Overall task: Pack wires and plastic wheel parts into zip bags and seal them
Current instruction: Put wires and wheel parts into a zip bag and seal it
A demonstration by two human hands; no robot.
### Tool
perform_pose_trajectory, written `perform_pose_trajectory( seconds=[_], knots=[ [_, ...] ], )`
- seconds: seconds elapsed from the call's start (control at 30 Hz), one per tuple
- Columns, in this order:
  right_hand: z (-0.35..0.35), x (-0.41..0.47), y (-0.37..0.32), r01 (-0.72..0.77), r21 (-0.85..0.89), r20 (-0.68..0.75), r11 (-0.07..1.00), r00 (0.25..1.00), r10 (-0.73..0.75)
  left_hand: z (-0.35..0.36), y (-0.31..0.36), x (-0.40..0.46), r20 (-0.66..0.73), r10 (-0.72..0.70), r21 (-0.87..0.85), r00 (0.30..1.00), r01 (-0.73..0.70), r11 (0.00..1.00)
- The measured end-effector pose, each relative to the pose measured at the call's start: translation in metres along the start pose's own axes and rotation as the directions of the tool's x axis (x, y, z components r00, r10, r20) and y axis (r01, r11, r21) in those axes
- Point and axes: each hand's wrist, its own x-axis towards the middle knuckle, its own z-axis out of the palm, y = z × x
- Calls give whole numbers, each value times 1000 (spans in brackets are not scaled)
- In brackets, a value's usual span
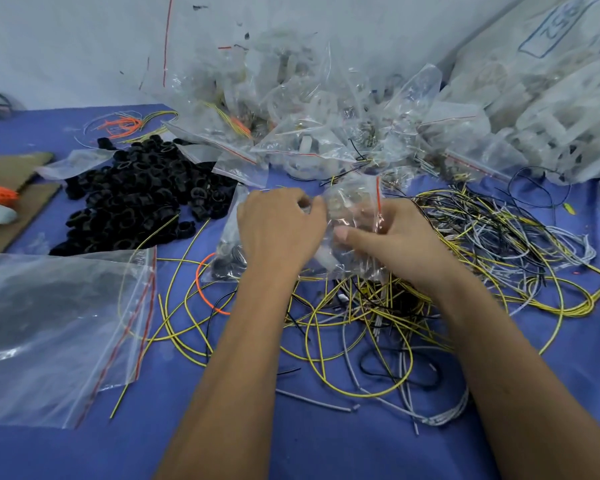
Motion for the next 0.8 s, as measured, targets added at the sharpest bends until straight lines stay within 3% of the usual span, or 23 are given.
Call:
perform_pose_trajectory(
  seconds=[0.07,0.17,0.23,0.33,0.5,0.6,0.7,0.8],
  knots=[
    [3,1,4,-24,-197,-135,980,991,-3,0,2,0,5,-43,22,999,43,999],
    [1,2,5,-32,-354,-335,935,937,-95,-1,3,-1,19,-76,40,997,75,996],
    [-2,2,5,-39,-476,-377,879,912,-164,-2,3,-1,29,-85,53,996,84,995],
    [-2,3,5,-88,-548,-357,832,924,-137,-8,-1,2,0,-85,55,996,85,995],
    [-3,3,-2,-2,-358,-391,934,908,-148,-23,-19,13,-33,-185,-88,982,182,979],
    [-2,2,-6,18,-170,-369,985,926,-81,-25,-20,21,-14,-62,-60,998,61,996],
    [-3,2,-8,31,111,-275,993,961,1,-27,-16,40,251,73,-254,965,-8,967],
    [-4,2,-5,43,259,-207,965,978,12,-23,-10,54,590,173,-361,789,65,930]
  ],
)
